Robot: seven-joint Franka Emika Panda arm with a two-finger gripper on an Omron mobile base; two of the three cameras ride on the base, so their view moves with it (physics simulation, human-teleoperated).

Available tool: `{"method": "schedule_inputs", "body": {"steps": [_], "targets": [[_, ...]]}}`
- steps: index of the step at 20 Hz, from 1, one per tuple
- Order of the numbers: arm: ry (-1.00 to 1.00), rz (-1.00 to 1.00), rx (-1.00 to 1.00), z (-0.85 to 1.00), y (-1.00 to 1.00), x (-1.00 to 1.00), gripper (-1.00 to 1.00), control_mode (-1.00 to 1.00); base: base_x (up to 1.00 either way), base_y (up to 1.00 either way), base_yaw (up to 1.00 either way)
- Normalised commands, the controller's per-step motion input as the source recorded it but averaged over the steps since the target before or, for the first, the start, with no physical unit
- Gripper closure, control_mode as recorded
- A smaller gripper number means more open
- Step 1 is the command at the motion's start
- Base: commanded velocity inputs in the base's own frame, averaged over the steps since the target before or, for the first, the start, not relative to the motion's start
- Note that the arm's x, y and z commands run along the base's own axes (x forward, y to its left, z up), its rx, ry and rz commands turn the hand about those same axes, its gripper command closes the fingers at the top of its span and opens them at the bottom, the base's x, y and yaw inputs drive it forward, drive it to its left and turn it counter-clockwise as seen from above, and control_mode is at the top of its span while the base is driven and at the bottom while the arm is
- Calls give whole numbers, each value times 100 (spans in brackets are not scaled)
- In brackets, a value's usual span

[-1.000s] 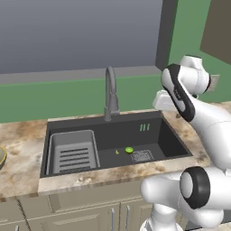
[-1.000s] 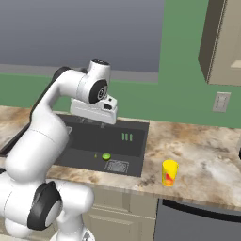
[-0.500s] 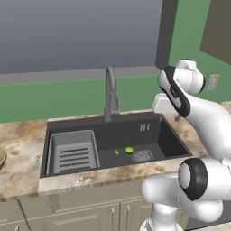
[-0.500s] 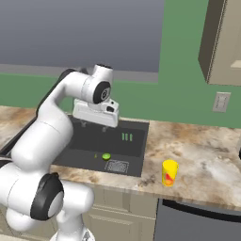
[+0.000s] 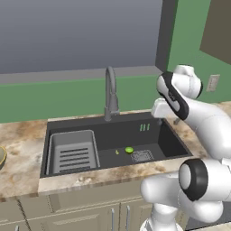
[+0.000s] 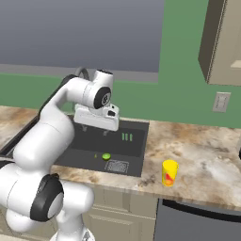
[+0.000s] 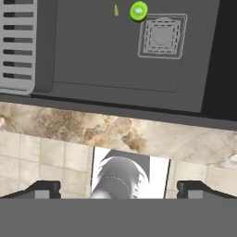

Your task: Remove the kiwi and lemon wedge from the sink. Then move the bowl and cup from the counter to the sink for washing.

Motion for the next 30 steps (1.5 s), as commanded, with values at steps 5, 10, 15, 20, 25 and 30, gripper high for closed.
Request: {"method": "schedule_inputs", "body": {"steps": [5,10,15,20,25,30], "targets": [[-8,5,0,-23,0,1,-100,-100,0,0,0],[-11,5,0,-24,0,5,-100,-100,0,0,0],[-14,5,0,-21,0,5,-100,-100,0,0,0],[-10,3,0,-20,0,8,-100,-100,0,0,0],[-9,2,0,-20,0,10,-100,-100,0,0,0],[-8,0,0,-20,0,14,-100,-100,0,0,0]]}}
